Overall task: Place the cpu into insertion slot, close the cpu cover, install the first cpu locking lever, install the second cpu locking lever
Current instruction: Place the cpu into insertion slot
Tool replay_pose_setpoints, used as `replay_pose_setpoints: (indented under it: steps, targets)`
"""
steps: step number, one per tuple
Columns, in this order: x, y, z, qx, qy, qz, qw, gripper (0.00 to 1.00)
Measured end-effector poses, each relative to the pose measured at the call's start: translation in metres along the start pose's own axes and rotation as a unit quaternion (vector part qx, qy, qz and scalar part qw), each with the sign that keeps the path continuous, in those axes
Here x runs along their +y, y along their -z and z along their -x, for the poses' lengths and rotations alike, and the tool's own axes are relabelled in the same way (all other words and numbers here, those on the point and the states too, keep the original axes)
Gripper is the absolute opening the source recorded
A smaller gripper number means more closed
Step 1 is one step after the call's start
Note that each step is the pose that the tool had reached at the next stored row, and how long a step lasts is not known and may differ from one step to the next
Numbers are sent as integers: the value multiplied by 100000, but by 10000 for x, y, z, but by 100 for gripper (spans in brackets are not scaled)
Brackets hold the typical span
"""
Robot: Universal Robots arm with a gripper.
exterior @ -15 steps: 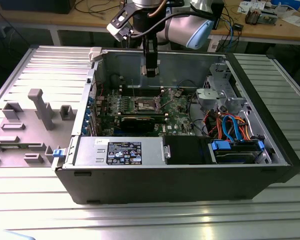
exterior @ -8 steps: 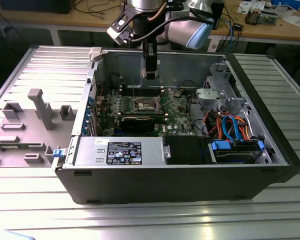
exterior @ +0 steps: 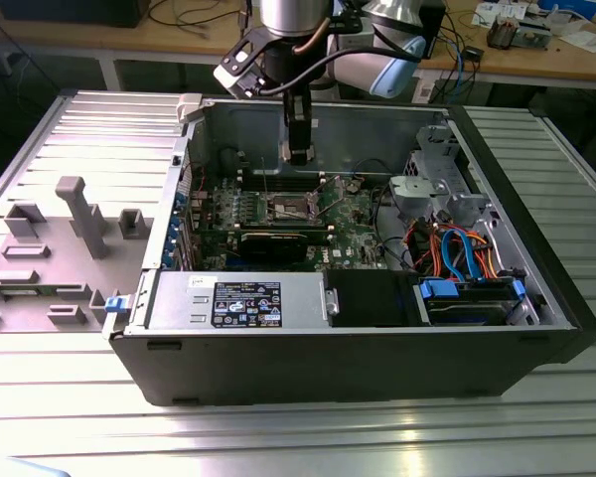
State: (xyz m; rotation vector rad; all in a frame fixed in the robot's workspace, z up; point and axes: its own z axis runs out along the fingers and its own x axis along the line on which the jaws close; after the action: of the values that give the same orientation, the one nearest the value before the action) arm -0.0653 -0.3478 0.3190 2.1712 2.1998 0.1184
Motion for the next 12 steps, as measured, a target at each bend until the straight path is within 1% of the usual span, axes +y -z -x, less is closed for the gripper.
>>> replay_pose_setpoints:
  steps: [12]
  targets:
    - [-1, -13, 0, 10, 2, 5, 100000, 54]
